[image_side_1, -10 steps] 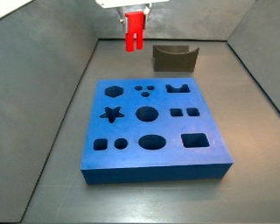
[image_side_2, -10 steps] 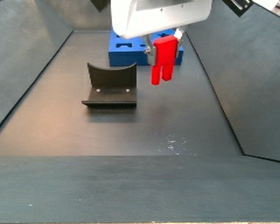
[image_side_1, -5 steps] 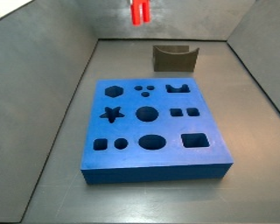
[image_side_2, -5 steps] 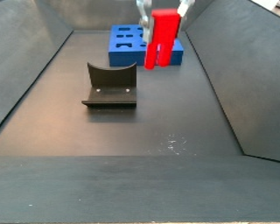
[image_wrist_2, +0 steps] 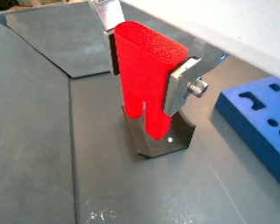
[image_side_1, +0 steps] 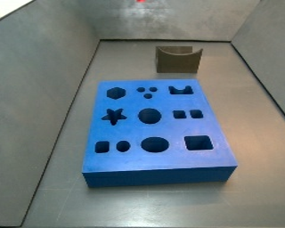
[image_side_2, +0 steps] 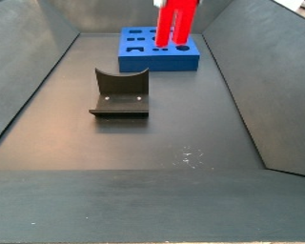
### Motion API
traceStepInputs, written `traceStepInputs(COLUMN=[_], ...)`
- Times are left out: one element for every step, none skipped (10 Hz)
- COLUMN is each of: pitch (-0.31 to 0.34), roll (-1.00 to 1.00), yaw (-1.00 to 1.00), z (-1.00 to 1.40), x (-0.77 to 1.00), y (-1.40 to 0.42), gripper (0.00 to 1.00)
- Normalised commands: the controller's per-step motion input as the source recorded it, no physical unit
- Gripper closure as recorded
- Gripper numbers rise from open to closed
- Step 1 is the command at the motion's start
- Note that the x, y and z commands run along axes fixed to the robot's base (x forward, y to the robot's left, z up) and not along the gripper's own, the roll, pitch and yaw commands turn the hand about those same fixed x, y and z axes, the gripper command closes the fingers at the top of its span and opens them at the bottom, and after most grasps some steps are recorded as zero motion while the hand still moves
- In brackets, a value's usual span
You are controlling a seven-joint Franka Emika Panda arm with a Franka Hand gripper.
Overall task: Pick up the square-circle object. Move up. Move to above the board. Insert the square-circle object.
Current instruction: Move to above the board.
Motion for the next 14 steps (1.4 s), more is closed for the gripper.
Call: traceStepInputs(pitch=[0.089, 0.088, 0.27, 0.268, 0.273, 0.282, 0.295, 0.341, 0.288, 0.208, 0.175, 0.13, 0.115, 0.102], roll=[0.01, 0.02, 0.0, 0.01, 0.02, 0.01, 0.02, 0.02, 0.0, -0.02, -0.03, -0.04, -0.02, -0.01], yaw=[-0.03, -0.02, -1.0, -1.0, -1.0, -1.0, -1.0, -1.0, -0.77, -0.44, -0.32, -0.14, -0.07, -0.03], z=[0.53, 0.3, 0.19, 0.17, 0.18, 0.18, 0.18, 0.19, 0.19, 0.19, 0.19, 0.19, 0.2, 0.2], x=[0.02, 0.01, -0.05, -0.05, -0.05, -0.05, -0.05, -0.04, -0.04, -0.04, -0.03, -0.03, -0.02, -0.01], y=[0.08, 0.05, -1.0, -1.0, -1.0, -1.0, -1.0, -1.0, -1.0, -1.0, -1.0, -1.0, -1.0, -1.0], gripper=[1.0, 1.0, 1.0, 1.0, 1.0, 1.0, 1.0, 1.0, 1.0, 1.0, 1.0, 1.0, 1.0, 1.0])
